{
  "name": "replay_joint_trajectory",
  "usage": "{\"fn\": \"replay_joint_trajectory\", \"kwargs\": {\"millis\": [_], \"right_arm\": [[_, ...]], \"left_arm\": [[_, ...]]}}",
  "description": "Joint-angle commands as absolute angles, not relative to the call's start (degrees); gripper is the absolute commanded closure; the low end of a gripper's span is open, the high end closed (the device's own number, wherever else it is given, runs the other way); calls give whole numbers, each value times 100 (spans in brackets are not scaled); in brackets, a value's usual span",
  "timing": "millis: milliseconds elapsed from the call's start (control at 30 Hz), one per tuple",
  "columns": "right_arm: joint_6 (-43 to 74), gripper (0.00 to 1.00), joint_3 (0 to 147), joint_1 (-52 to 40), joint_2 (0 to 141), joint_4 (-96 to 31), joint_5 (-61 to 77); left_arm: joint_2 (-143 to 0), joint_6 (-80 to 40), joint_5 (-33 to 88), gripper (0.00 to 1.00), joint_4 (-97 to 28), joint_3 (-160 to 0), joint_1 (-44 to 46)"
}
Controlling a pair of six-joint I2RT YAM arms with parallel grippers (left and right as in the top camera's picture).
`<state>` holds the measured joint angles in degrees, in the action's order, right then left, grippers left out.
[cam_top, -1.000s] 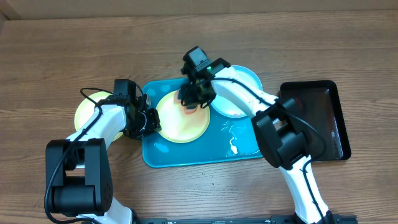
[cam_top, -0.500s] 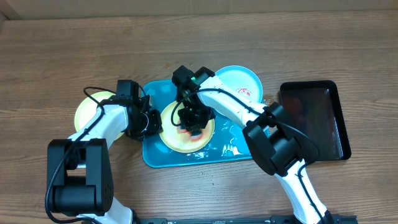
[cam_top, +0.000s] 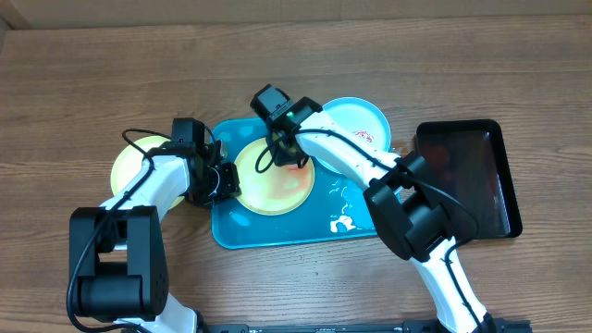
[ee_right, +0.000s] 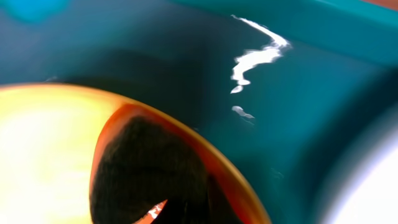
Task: Clean dirty plates on tray and stack at the side
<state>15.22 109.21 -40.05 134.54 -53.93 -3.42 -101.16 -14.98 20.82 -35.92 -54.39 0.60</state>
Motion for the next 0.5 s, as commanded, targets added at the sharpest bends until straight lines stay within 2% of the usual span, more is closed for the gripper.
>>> {"fn": "replay_joint_trajectory", "kwargs": {"millis": [0, 267, 467], "right_arm": [[1323, 96, 10748, -3964, 13686, -5166, 1673], [1009, 96, 10720, -3970, 13686, -6272, 2368], [856, 96, 10899, -3922, 13587, -7131, 1514]], "left_arm": [[-10193, -1411, 1868, 96, -3616, -5374, 27], [-10193, -1413, 1846, 96, -3614, -5376, 27], [-10151, -1459, 1518, 96, -3844, -5485, 30]]}}
